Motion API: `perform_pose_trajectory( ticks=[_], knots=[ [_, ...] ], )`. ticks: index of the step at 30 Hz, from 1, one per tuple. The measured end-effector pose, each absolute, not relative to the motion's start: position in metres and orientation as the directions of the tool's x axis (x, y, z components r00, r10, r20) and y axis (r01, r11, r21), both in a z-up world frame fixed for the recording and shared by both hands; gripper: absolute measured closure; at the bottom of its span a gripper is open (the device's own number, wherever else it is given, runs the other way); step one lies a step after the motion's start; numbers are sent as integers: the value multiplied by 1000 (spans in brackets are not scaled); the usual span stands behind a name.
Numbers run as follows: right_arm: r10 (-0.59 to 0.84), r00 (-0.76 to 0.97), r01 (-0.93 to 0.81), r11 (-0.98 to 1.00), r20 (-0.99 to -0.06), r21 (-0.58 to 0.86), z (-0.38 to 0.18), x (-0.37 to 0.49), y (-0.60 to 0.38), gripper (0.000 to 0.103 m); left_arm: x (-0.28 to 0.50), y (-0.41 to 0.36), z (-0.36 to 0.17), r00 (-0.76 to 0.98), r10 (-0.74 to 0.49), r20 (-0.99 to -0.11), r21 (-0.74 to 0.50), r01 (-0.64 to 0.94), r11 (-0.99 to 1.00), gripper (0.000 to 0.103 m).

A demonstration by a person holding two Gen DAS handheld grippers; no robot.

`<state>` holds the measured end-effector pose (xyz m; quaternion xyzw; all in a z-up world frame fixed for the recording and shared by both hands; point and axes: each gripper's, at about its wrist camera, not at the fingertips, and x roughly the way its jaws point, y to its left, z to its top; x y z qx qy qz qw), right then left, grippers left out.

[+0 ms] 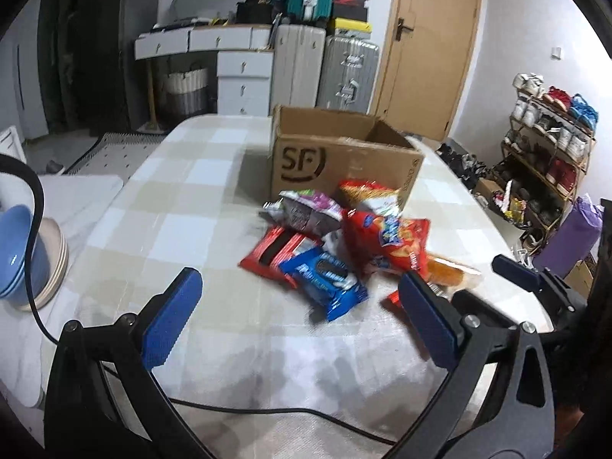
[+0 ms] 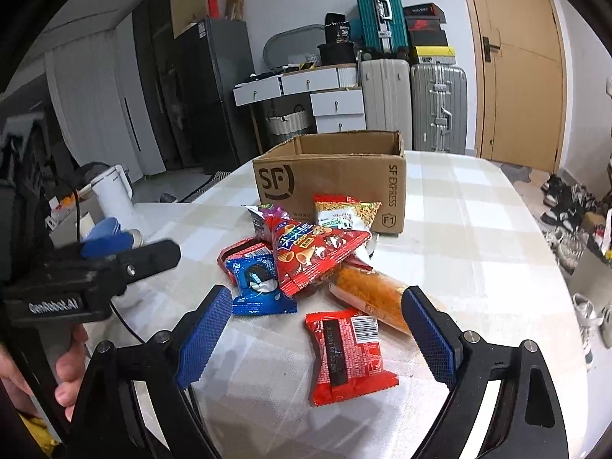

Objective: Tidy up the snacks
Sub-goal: 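Grasp the red chip bag with the right tool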

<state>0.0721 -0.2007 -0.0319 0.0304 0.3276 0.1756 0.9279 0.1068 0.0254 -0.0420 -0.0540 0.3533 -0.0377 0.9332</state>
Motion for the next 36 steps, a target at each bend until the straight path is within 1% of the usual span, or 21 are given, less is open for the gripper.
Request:
perform_pose_trajectory(
  ticks=[3, 5, 8, 12, 16, 17, 18, 20, 24, 25, 26, 27, 29, 34, 36],
  knots=[
    [343, 718, -271, 939, -606, 210, -35, 83, -203, 11, 114, 33, -52, 715, -137, -685, -184, 11, 983, 1],
    [323, 716, -253, 946, -618, 200, -37, 93, -199, 11, 119, 34, -58, 689, -179, -703, -227, 21, 974, 1],
    [346, 688, -261, 938, -638, 228, -40, 109, -192, 11, 119, 32, -61, 693, -161, -703, -209, 16, 978, 1],
    [417, 642, -258, 908, -644, 331, -43, 137, -188, 11, 121, 35, -61, 694, -167, -700, -221, 12, 975, 1],
    [403, 603, -208, 913, -689, 352, -56, 167, -184, 12, 125, 44, -61, 685, -181, -706, -252, -5, 968, 1],
    [400, 586, -192, 913, -705, 359, -61, 172, -184, 18, 126, 46, -61, 682, -192, -706, -266, -4, 964, 1],
    [408, 566, -187, 910, -716, 371, -64, 177, -182, 28, 128, 47, -61, 682, -202, -703, -277, -2, 961, 1],
    [432, 540, -201, 900, -723, 388, -68, 183, -177, 30, 128, 49, -59, 686, -204, -698, -282, -3, 959, 1],
    [418, 535, -231, 908, -734, 349, -68, 186, -161, 31, 132, 49, -59, 681, -216, -700, -296, 0, 955, 1],
    [421, 533, -236, 907, -734, 348, -69, 185, -159, 33, 132, 48, -59, 678, -220, -702, -299, 1, 954, 1],
    [424, 529, -245, 906, -736, 346, -69, 184, -157, 41, 133, 48, -60, 674, -223, -704, -300, 2, 954, 1],
    [427, 518, -256, 904, -741, 342, -70, 184, -154, 46, 133, 47, -60, 672, -224, -706, -300, 3, 954, 1],
    [442, 501, -273, 896, -744, 349, -73, 182, -150, 51, 134, 45, -61, 667, -226, -710, -299, 6, 954, 1],
    [442, 504, -279, 896, -742, 345, -75, 177, -148, 56, 133, 47, -62, 667, -232, -708, -310, 2, 951, 1],
    [456, 502, -280, 890, -734, 361, -75, 176, -148, 61, 133, 48, -62, 667, -229, -709, -309, -2, 951, 1]
  ],
)
